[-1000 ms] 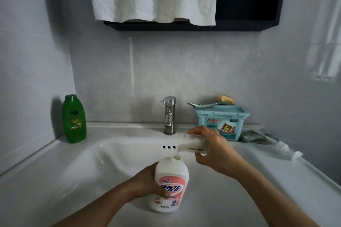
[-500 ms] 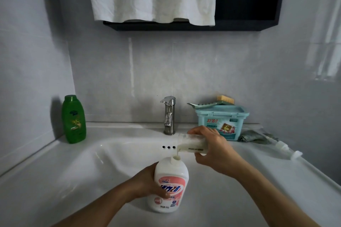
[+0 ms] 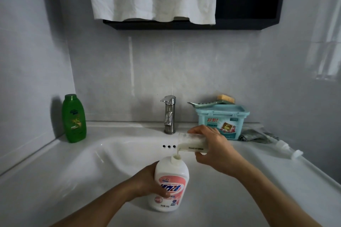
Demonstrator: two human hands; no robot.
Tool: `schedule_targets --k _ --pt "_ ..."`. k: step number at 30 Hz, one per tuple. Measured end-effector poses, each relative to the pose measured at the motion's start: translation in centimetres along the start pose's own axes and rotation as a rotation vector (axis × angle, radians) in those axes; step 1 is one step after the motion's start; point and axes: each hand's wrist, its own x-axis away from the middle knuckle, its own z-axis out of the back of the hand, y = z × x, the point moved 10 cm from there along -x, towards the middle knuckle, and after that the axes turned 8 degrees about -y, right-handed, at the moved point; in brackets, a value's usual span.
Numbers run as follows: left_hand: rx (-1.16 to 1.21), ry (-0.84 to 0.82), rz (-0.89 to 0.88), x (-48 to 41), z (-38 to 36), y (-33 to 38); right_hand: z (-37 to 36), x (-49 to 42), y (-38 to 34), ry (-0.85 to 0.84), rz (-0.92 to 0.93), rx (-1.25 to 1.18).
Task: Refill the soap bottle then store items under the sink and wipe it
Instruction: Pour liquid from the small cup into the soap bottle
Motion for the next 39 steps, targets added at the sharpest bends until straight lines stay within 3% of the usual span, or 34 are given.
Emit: schedule_targets --k 39 --pt "0.026 -0.021 0.005 -0.02 -0.05 -0.20 -0.09 0.06 -0.34 -0.026 -0.022 -0.004"
